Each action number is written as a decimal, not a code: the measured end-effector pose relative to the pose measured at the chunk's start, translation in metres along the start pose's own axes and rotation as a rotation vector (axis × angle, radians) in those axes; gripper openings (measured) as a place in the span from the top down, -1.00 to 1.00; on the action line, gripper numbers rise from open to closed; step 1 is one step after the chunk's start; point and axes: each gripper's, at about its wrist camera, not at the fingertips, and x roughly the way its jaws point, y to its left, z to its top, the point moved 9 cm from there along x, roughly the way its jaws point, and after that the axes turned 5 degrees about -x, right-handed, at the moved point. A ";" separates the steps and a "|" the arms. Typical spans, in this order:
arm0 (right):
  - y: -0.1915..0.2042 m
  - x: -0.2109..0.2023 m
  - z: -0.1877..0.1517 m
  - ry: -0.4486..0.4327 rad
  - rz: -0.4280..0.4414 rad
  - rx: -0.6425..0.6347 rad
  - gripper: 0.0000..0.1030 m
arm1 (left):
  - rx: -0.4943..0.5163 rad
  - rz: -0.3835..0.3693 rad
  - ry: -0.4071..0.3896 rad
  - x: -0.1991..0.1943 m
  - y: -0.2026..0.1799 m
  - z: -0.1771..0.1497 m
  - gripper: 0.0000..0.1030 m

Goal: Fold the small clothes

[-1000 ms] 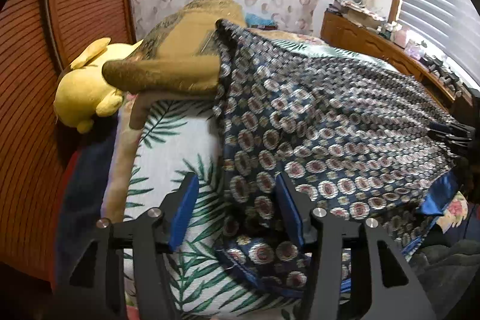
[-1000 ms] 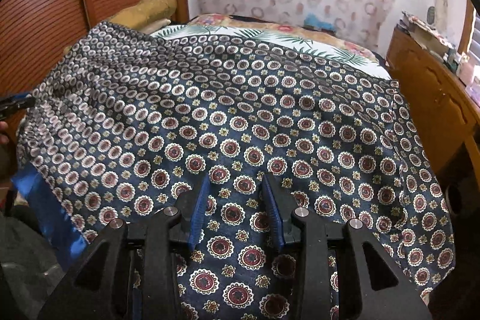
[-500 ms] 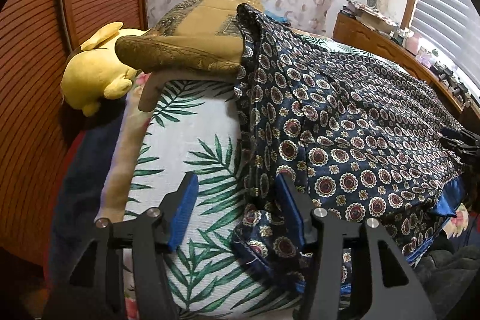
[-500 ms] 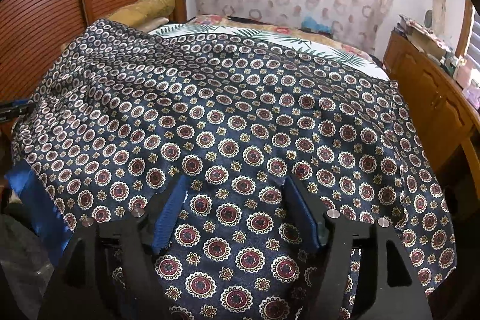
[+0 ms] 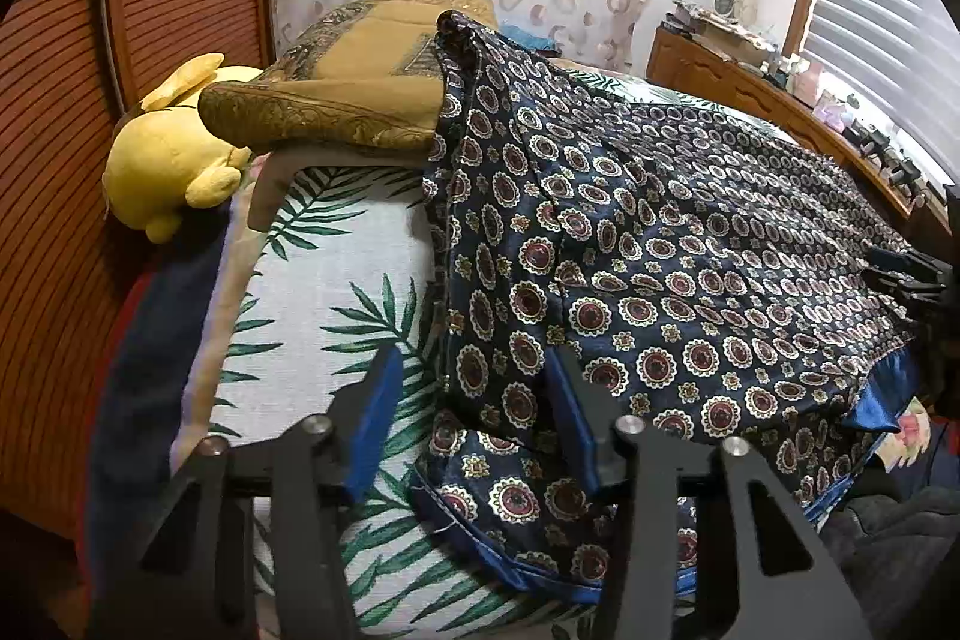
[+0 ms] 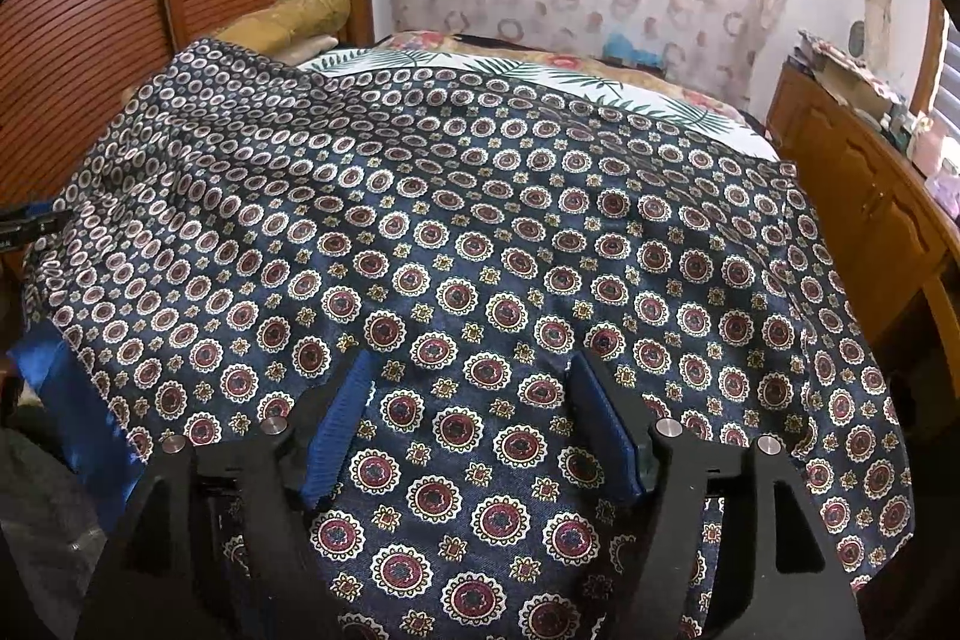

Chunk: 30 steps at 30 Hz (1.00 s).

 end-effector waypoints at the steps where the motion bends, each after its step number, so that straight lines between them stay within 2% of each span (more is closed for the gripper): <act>1: 0.000 0.000 0.000 0.000 0.000 0.000 -0.37 | -0.001 -0.007 0.001 0.000 -0.001 0.000 0.24; 6: 0.000 0.000 0.000 -0.001 0.000 0.000 -0.37 | 0.020 -0.016 0.015 0.000 -0.006 -0.001 0.83; 8: 0.000 0.000 0.000 -0.001 0.000 0.000 -0.37 | 0.016 -0.039 0.026 0.000 -0.008 0.000 0.95; 19: 0.000 0.000 0.000 -0.002 -0.001 0.001 -0.38 | 0.044 -0.145 -0.111 -0.040 -0.045 0.032 0.98; 30: 0.000 0.000 -0.001 -0.001 -0.002 0.001 -0.37 | 0.095 -0.237 -0.165 -0.050 -0.085 0.063 0.99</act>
